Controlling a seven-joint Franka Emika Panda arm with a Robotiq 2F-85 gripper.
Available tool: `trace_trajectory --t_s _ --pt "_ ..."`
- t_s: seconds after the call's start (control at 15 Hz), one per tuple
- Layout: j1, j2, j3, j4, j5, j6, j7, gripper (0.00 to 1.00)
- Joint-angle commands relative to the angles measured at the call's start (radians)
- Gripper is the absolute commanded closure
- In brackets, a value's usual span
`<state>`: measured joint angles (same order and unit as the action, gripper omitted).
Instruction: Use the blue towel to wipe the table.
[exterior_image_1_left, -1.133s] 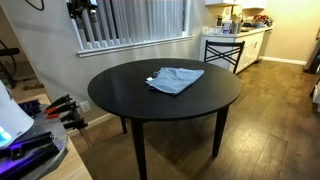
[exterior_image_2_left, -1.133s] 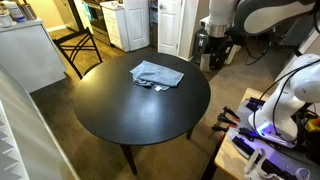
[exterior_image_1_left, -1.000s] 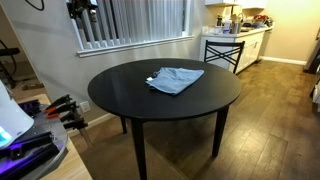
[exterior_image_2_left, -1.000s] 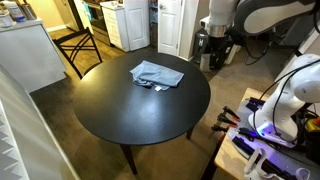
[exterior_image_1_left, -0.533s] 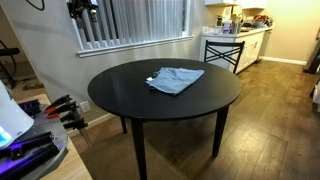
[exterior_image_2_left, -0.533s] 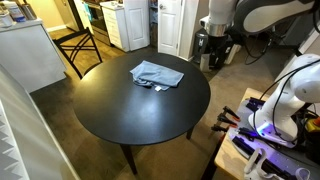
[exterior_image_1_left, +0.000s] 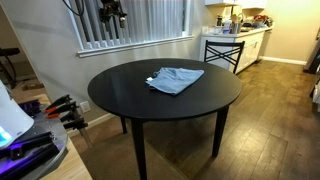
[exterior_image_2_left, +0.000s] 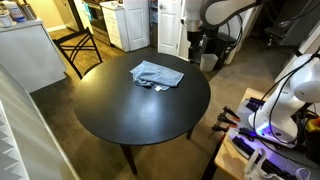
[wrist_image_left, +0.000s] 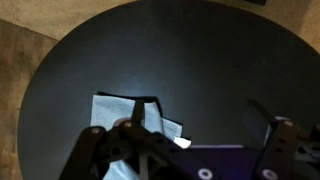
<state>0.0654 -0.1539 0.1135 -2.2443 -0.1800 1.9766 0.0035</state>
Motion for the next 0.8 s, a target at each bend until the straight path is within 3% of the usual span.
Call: trace_trajectory --t_s 0.0,0.4,0.73 --pt "-0.013 0.263 -0.037 0.215 -0.003 0.019 -0.048 0.0" --pt "-0.028 0.611 -0.078 0.531 0.046 -0.029 -0.064 0.0" --pt "-0.064 0.8 -0.068 0.728 0.13 -0.039 -0.106 0.0"
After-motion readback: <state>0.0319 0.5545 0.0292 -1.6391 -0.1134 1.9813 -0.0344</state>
